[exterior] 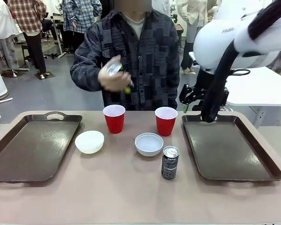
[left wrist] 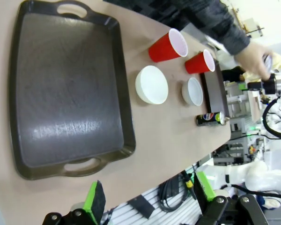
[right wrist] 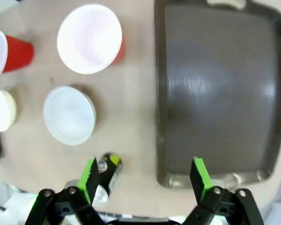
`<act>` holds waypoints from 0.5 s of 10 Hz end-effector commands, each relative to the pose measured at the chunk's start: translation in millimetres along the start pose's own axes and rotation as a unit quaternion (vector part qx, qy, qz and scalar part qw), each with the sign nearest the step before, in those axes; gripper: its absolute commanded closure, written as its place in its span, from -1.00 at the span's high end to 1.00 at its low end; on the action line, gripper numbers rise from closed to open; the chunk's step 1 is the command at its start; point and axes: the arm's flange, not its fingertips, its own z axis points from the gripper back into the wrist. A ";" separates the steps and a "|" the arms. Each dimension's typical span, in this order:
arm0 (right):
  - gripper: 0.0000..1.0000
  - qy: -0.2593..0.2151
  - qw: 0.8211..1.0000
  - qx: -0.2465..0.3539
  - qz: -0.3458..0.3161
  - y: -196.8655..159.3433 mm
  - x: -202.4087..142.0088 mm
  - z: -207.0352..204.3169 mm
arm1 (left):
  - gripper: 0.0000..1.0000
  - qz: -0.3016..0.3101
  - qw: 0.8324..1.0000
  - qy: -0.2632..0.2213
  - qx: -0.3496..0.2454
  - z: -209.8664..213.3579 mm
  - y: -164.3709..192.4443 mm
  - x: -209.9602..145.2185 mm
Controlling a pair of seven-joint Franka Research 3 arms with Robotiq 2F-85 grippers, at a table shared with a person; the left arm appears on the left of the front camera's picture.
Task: Prepare tableware on both trays.
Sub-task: Pick up a Picnic Bowl from the table and place it on a Handle tray.
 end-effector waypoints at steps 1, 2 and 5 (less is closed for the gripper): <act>1.00 -0.010 1.000 0.017 -0.005 3.0 9.3 -7.2 | 1.00 0.000 1.000 -0.003 -0.002 0.8 1.0 0.3; 1.00 0.018 0.997 0.069 0.023 -5.9 -3.8 8.6 | 1.00 0.000 1.000 -0.003 -0.002 0.8 1.0 0.3; 1.00 -0.003 1.000 0.007 0.001 2.3 6.1 -8.4 | 1.00 0.000 1.000 -0.003 -0.002 0.8 1.0 0.3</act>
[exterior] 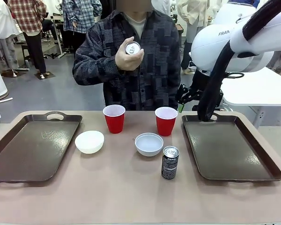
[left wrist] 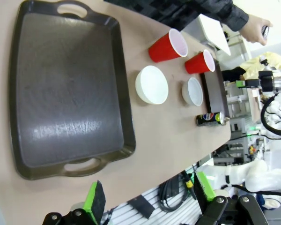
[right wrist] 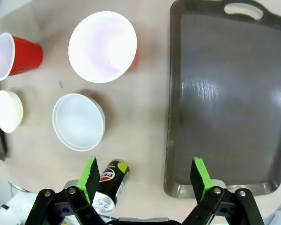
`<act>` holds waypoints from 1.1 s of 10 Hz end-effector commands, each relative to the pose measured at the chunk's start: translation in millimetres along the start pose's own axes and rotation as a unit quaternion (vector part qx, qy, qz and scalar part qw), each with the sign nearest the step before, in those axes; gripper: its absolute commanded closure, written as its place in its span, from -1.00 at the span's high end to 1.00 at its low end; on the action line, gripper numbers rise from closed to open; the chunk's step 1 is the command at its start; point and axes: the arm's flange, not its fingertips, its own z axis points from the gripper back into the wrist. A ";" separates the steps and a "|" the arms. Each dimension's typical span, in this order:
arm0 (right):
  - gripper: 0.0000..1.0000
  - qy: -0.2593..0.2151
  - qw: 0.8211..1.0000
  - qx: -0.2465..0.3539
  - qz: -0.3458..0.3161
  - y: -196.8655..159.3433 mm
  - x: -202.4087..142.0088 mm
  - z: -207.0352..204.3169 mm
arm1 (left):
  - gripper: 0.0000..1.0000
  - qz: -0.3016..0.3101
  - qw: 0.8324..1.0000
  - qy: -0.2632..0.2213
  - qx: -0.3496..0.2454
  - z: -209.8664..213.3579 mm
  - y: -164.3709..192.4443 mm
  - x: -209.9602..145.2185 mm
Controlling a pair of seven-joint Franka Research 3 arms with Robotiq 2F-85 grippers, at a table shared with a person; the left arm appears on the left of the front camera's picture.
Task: Prepare tableware on both trays.
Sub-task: Pick up a Picnic Bowl from the table and place it on a Handle tray.
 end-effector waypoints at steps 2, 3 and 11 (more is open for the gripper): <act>1.00 0.014 1.000 -0.009 0.013 16.3 -6.4 -25.1 | 1.00 0.000 1.000 -0.003 -0.002 0.8 1.0 0.3; 1.00 0.030 0.999 -0.014 0.034 36.2 -7.2 -52.2 | 1.00 0.000 1.000 -0.003 -0.002 0.8 1.0 0.3; 0.61 0.005 0.996 -0.034 0.078 76.1 4.0 -164.4 | 1.00 0.000 1.000 -0.003 -0.002 0.8 1.0 0.3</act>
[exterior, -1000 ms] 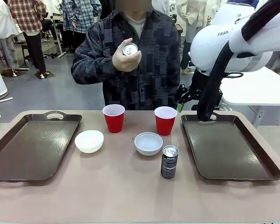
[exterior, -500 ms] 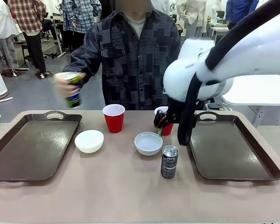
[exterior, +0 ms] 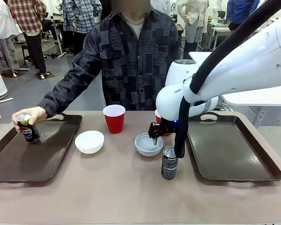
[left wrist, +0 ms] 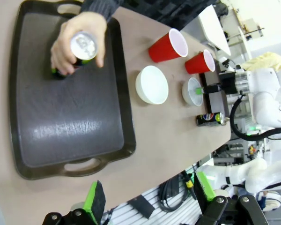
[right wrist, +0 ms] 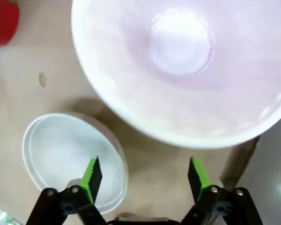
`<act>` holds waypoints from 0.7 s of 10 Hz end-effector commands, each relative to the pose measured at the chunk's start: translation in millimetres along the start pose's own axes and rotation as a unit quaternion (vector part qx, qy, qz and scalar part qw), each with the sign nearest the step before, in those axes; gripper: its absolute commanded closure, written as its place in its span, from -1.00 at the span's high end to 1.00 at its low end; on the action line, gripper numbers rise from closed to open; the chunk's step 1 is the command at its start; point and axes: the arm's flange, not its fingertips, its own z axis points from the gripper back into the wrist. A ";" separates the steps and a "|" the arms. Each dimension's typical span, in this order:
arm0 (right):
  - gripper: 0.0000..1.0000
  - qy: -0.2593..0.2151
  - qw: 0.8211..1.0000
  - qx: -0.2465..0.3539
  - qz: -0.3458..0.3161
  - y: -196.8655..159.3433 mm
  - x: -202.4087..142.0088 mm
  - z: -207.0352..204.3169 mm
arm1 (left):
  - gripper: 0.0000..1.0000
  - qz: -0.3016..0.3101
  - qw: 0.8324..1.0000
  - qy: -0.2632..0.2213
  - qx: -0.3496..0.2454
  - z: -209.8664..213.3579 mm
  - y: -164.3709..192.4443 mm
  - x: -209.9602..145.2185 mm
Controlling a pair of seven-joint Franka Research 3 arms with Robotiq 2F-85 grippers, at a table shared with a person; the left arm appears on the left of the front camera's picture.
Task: Prepare tableware on both trays.
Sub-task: Pick up a Picnic Bowl from the table and place it on a Handle tray.
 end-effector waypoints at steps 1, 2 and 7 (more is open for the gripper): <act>-0.18 -0.045 0.999 -0.001 -0.011 5.7 9.3 -4.5 | 1.00 -0.001 1.000 -0.003 -0.002 0.7 0.9 0.3; -0.58 -0.046 0.999 0.000 -0.011 5.3 9.8 -4.0 | 1.00 -0.001 1.000 -0.003 -0.002 0.7 0.9 0.3; -1.00 -0.032 0.999 -0.003 -0.016 7.8 9.9 0.2 | 1.00 -0.001 1.000 -0.003 -0.002 0.7 0.9 0.3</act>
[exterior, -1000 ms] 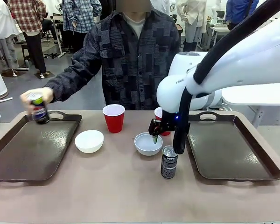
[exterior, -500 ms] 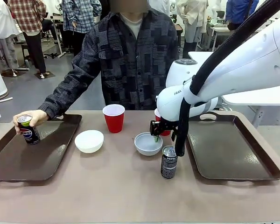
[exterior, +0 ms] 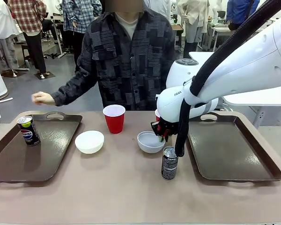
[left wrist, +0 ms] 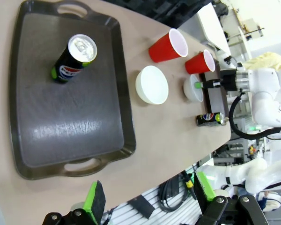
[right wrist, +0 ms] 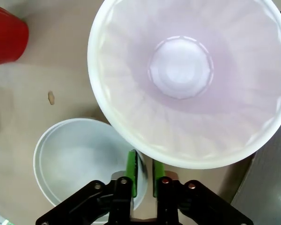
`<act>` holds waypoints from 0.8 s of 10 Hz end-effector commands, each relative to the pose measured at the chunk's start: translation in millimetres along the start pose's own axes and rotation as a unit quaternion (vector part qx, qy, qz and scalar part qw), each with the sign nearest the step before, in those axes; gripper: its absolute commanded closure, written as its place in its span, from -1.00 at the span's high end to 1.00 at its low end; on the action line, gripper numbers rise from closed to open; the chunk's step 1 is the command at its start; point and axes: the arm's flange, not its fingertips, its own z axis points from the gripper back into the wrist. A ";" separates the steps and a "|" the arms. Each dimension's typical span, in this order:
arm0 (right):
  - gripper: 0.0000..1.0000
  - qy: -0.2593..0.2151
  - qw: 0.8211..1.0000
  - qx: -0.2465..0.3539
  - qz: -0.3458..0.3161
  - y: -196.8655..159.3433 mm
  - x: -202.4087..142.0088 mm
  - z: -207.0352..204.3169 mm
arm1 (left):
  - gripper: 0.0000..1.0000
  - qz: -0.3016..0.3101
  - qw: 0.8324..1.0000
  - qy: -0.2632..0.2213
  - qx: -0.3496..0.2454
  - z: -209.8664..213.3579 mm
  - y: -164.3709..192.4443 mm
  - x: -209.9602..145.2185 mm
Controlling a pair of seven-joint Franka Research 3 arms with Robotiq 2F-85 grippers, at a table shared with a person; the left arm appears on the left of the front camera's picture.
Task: Prepare tableware on both trays.
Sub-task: Pick up a Picnic Bowl from the table and place it on a Handle tray.
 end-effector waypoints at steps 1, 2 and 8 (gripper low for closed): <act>-1.00 0.005 1.000 -0.014 -0.017 6.4 2.1 -2.5 | 1.00 -0.001 1.000 -0.003 -0.002 0.7 0.9 0.3; -1.00 0.010 1.000 -0.017 -0.017 6.8 1.5 -2.1 | 1.00 -0.001 1.000 -0.003 -0.002 0.7 0.9 0.3; -1.00 0.028 1.000 -0.013 -0.001 20.1 -24.0 76.2 | 1.00 -0.001 1.000 -0.003 -0.002 0.7 0.9 0.3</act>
